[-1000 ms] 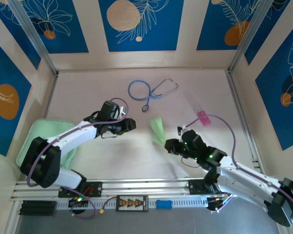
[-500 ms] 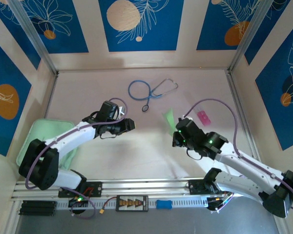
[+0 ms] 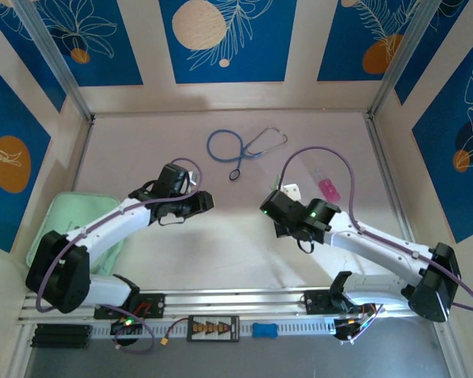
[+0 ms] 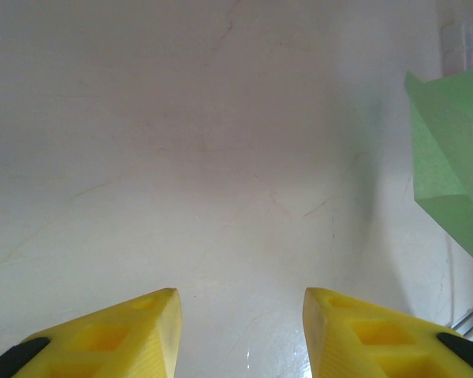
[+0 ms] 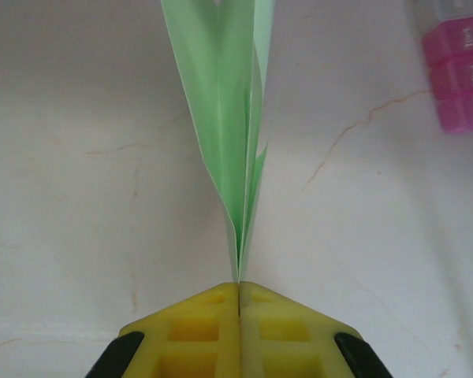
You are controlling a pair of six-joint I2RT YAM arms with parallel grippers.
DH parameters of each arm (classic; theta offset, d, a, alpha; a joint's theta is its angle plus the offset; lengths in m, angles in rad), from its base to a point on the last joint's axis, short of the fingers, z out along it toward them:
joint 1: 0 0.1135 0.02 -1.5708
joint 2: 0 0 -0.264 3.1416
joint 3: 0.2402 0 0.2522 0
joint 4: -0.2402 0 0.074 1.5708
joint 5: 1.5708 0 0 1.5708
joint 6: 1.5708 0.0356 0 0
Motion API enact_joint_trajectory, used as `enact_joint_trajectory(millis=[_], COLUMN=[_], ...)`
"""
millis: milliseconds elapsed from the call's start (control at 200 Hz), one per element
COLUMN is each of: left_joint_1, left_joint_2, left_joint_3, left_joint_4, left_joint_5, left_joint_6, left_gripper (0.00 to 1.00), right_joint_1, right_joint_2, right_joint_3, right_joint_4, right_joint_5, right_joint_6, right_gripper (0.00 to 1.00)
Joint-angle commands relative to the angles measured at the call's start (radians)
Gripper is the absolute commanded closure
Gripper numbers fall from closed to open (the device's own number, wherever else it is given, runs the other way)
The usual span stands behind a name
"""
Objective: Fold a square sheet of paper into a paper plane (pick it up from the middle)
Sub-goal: Turn over the square sheet of paper at the center of the table.
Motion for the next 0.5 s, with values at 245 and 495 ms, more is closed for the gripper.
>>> enact_joint_trajectory(millis=[245,495], left_joint_1=[0.048,0.071], left_joint_2=[-0.06,-0.074], left_joint_3=[-0.005,-0.022], left_joint_4=[-0.056,-0.058], left_joint_5=[-0.047,-0.052], left_joint_6=[0.007,-0.006], left_gripper=[0.54,0.53], right_joint_1=[0.103,0.228], right_joint_2=[0.221,0.431], right_joint_3=[0.098,0.177], right_joint_4=[-0.138,-0.065], right_joint_5=[0.137,0.02], right_joint_6=[-0.04,-0.165], right_gripper=[0.92,0.89])
